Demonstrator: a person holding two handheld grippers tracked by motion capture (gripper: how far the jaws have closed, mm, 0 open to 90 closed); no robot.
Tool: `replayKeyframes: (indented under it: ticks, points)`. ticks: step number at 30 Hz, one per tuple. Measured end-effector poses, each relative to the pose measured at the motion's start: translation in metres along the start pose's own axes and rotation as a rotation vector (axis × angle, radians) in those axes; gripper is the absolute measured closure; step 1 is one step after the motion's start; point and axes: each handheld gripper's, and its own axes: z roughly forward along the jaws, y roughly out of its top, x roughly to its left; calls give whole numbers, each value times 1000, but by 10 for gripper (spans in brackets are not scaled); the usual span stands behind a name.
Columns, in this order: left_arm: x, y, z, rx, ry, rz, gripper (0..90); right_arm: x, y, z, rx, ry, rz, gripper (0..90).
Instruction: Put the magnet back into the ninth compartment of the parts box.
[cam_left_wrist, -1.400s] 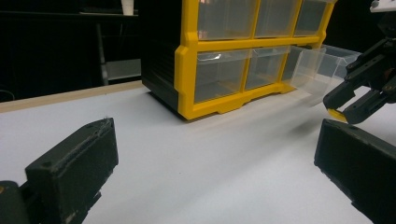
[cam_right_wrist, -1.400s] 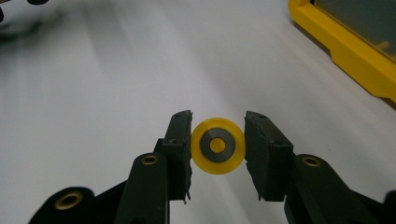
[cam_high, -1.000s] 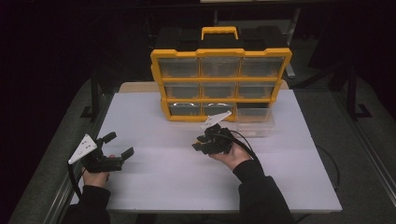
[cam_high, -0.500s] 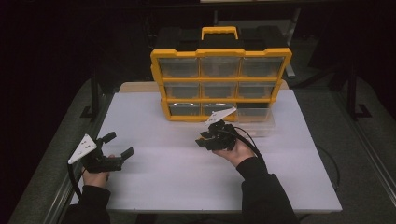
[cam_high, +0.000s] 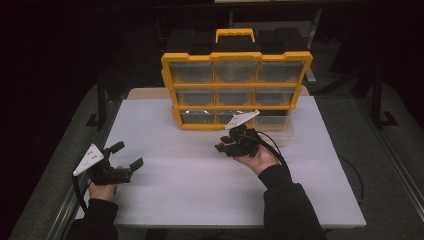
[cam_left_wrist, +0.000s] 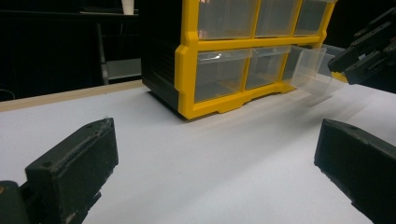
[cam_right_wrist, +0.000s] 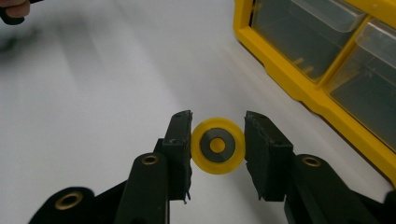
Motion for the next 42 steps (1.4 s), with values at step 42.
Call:
replayKeyframes:
  ticks: [42]
  points:
    - [0,0,0,2,2,-2,0,-32,-1,-44,-37,-109,52,609]
